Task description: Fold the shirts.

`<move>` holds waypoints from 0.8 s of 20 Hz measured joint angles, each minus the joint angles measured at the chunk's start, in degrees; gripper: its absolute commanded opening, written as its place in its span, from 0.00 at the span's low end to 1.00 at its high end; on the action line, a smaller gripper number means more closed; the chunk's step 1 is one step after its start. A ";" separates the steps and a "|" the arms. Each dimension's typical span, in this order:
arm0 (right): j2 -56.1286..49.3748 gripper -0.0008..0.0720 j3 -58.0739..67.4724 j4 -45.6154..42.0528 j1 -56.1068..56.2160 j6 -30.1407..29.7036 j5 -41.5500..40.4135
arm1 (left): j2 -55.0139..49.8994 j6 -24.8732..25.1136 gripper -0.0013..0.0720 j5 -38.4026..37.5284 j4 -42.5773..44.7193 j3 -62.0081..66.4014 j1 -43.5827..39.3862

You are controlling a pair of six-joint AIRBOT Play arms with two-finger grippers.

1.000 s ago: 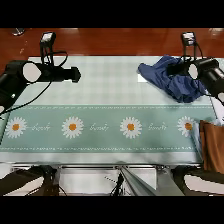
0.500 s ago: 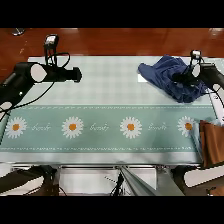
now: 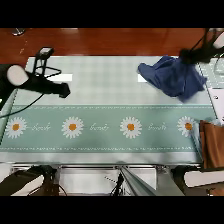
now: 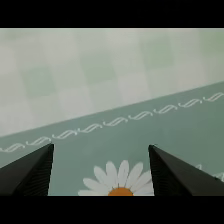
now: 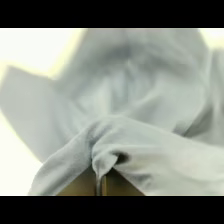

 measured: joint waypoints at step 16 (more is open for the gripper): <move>30.62 0.04 13.81 6.95 21.59 -11.39 3.04 | 28.00 -10.25 0.97 8.92 -6.67 -22.25 1.07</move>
